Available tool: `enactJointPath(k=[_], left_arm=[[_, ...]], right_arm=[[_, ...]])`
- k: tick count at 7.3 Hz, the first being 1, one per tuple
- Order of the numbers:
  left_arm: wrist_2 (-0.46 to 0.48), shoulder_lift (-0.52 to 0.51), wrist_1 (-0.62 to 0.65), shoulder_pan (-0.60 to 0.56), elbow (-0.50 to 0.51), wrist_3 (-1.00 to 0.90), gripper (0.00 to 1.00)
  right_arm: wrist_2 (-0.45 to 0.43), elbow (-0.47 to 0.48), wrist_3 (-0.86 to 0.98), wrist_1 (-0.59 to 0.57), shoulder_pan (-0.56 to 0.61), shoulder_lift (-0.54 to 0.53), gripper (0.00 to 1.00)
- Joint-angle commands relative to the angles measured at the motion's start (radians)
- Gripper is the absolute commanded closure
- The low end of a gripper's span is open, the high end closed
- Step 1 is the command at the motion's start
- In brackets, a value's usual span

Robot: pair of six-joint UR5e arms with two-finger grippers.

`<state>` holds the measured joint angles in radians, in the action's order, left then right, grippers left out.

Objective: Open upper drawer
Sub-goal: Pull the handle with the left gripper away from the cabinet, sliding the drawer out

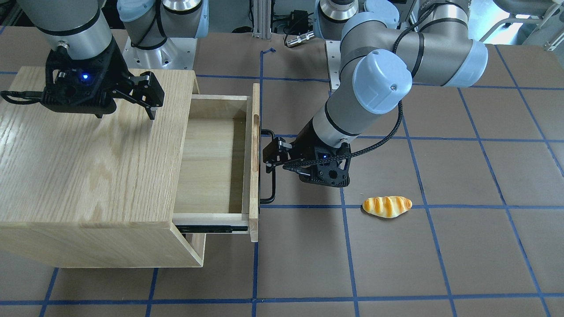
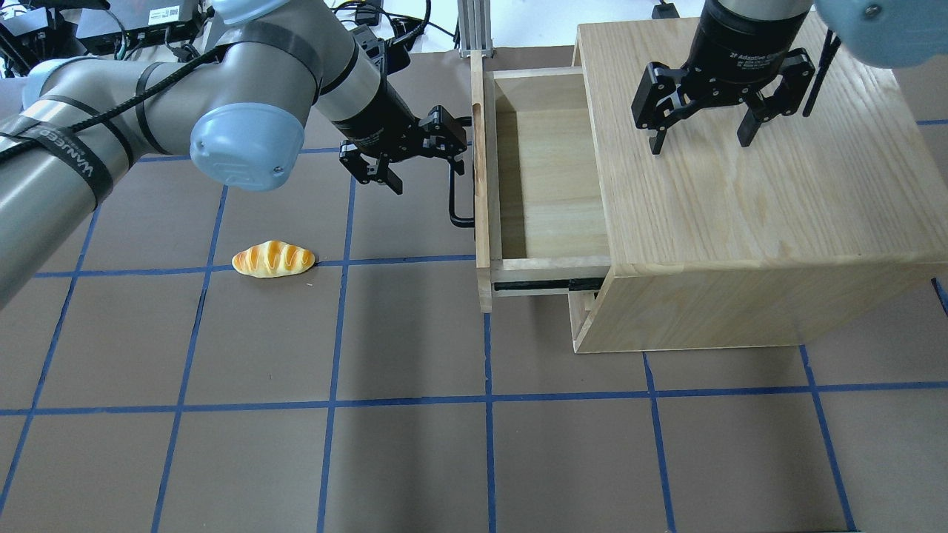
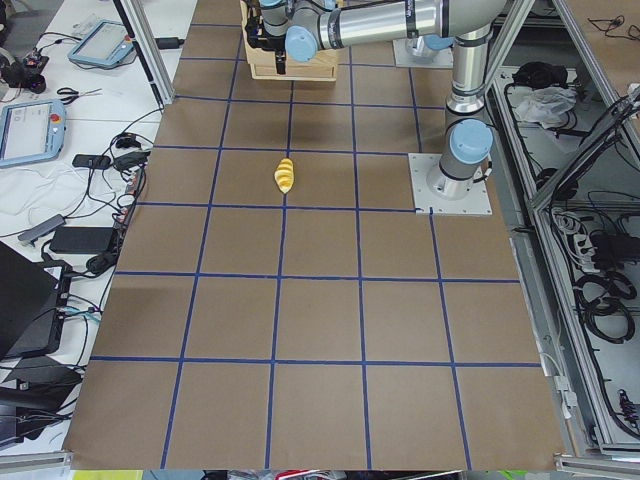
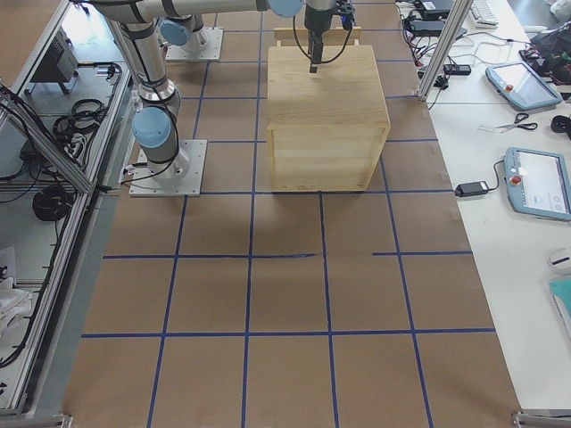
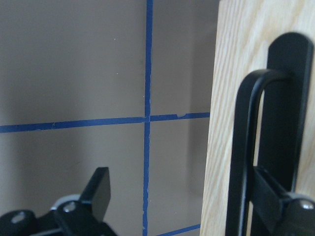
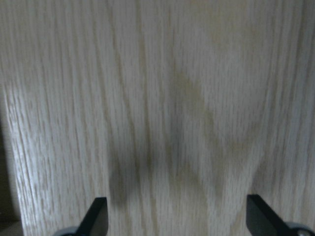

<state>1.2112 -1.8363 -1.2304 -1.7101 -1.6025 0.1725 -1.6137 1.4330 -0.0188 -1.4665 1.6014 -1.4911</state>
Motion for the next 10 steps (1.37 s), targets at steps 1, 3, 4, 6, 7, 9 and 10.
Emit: enactJointPath(k=[1,3,4,6,7,9,10], left_arm=[[-0.001,0.021,-0.007,0.035,-0.01,-0.039,0.0],[0.001,0.032,-0.026,0.053,-0.01,-0.057,0.0],[0.001,0.037,-0.043,0.066,-0.01,-0.076,0.0],[0.001,0.042,-0.043,0.07,-0.01,-0.079,0.0],[0.001,0.045,-0.044,0.076,-0.01,-0.079,0.0],[0.002,0.064,-0.085,0.105,-0.004,-0.09,0.0],[0.057,0.09,-0.145,0.124,0.018,-0.091,0.0]], right_arm=[[0.0,0.0,-0.001,0.0,0.0,0.0,0.0],[0.0,0.0,-0.001,0.0,0.0,0.0,0.0],[0.0,0.0,-0.001,0.0,0.0,0.0,0.0],[0.0,0.0,-0.001,0.0,0.0,0.0,0.0],[0.0,0.0,-0.001,0.0,0.0,0.0,0.0],[0.0,0.0,0.0,0.0,0.0,0.0,0.0],[0.0,0.0,0.0,0.0,0.0,0.0,0.0]])
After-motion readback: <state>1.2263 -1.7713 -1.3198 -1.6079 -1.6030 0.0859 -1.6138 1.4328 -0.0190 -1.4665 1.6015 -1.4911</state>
